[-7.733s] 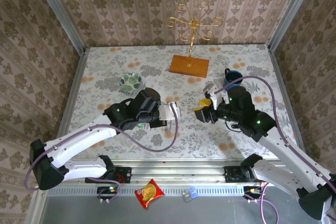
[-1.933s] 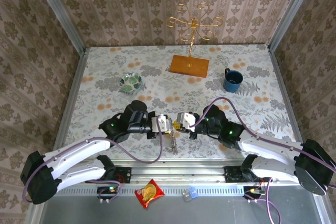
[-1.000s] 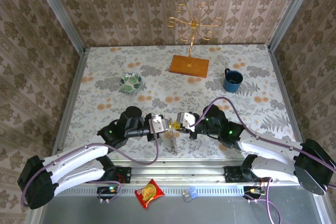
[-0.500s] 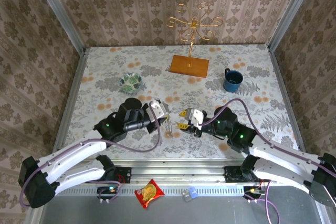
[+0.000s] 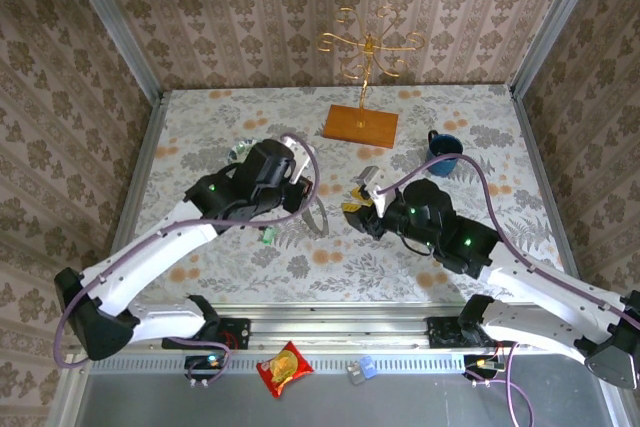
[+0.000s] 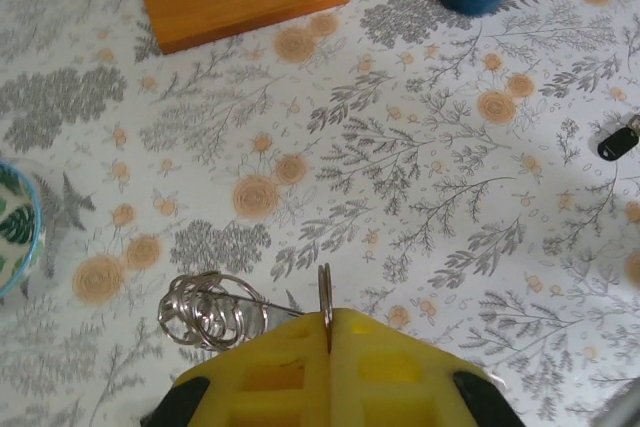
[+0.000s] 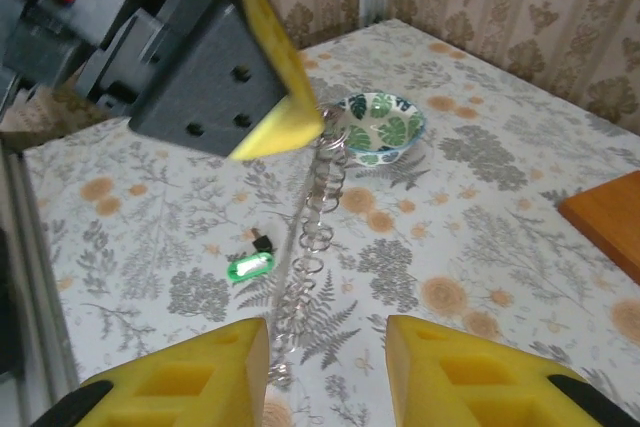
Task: Put the keys on the keyring
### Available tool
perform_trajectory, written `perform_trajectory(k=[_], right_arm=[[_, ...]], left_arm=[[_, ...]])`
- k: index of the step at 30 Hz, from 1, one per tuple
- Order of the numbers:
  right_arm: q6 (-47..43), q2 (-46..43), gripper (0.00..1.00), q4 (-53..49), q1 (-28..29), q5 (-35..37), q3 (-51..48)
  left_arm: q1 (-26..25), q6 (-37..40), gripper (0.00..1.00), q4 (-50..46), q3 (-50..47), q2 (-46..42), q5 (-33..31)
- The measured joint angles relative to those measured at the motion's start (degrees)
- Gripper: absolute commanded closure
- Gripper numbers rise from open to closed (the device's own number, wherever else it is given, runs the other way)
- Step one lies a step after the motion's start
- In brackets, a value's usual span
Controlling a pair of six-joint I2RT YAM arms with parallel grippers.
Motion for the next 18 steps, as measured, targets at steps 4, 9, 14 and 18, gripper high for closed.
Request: perform_trajectory(k=[4, 9, 14, 18], right_arm=[[0.2, 0.5, 0.62, 2.1, 1.0, -4.9, -0.7], [-0.7, 2.6, 0.62, 12.0, 2.8, -9.5, -5.7], [-2.9, 8.8, 0.68, 19.6, 4.1, -10.3, -7.8], [-6.4, 11.9, 0.68, 26.3, 5.6, -9.0, -8.9]], left_arm=[[1.1, -7.0, 1.0, -7.8, 7.3, 4.3, 0.2], [3.9, -17.6, 1.0, -16.6, 13.3, 9.8, 3.2], [5.6, -28.3, 1.0, -21.0, 14.0, 11.4, 8.2], [6.9, -37.0, 1.0, -21.3, 13.5, 9.9, 12.6]])
